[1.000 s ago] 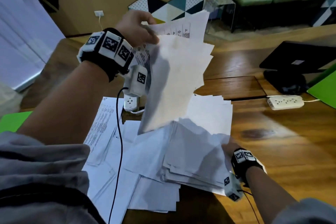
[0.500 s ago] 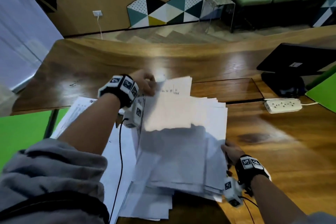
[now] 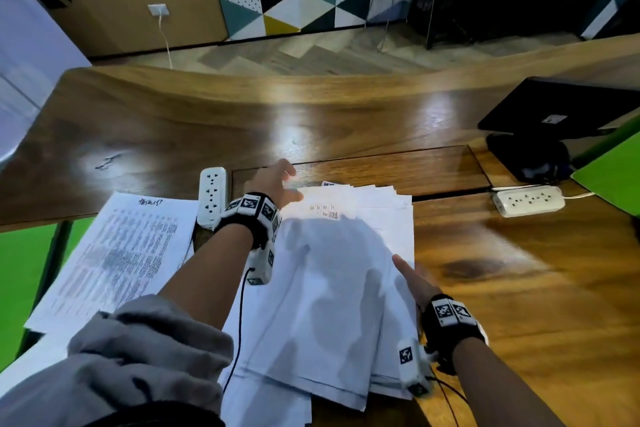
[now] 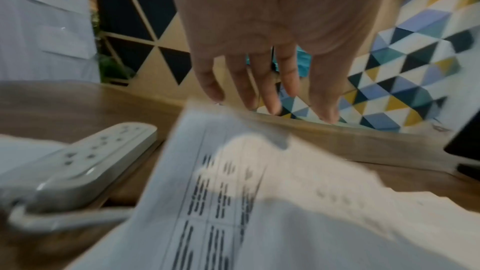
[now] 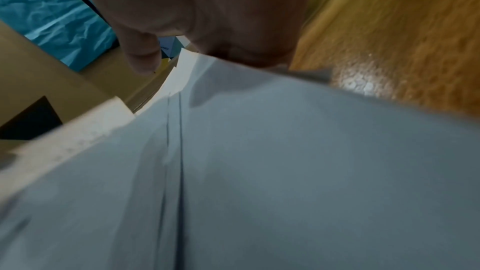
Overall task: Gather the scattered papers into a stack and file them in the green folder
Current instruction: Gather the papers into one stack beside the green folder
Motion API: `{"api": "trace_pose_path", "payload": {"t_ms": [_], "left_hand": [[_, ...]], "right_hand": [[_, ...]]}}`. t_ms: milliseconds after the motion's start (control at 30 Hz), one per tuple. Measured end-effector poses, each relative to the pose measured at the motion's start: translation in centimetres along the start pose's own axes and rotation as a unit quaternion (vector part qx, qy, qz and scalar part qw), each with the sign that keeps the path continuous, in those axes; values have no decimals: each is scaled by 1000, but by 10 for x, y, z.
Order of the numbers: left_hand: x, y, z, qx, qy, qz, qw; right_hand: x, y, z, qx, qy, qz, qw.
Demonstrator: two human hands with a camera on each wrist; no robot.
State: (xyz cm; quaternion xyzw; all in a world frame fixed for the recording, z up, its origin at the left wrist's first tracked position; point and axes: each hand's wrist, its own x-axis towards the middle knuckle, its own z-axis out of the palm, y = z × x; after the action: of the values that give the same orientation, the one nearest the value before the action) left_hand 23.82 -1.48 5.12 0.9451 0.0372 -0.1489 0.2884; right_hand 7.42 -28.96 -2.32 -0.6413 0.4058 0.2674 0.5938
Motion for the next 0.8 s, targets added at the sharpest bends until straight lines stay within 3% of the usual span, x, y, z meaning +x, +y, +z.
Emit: {"api": "trace_pose_path", "payload": {"t_ms": [100, 200, 267, 433, 567, 667, 800], "left_hand": [[-12, -22, 13, -98, 100, -128, 982], [-32, -51, 42, -205, 69, -306, 927], [-48, -58, 56, -253, 44, -342, 904], [-65, -54, 78, -246, 34, -329, 911], [-75, -28, 88, -255, -35, -240, 936], [-83, -15, 90, -169, -127, -167, 963], [-95, -38, 82, -85, -114, -150, 978]], "right_hand": [[-18, -13, 8, -23, 23, -8, 999], [-19, -11, 9, -24, 25, -13, 999], [-14, -6, 11, -30, 29, -21, 999], [-6, -1, 11, -50, 50, -39, 997], [-4, 0, 14, -70, 60, -4, 996], [-8, -1, 16, -76, 47, -16, 996], [-11, -1, 19, -111, 60, -53, 991]]}}
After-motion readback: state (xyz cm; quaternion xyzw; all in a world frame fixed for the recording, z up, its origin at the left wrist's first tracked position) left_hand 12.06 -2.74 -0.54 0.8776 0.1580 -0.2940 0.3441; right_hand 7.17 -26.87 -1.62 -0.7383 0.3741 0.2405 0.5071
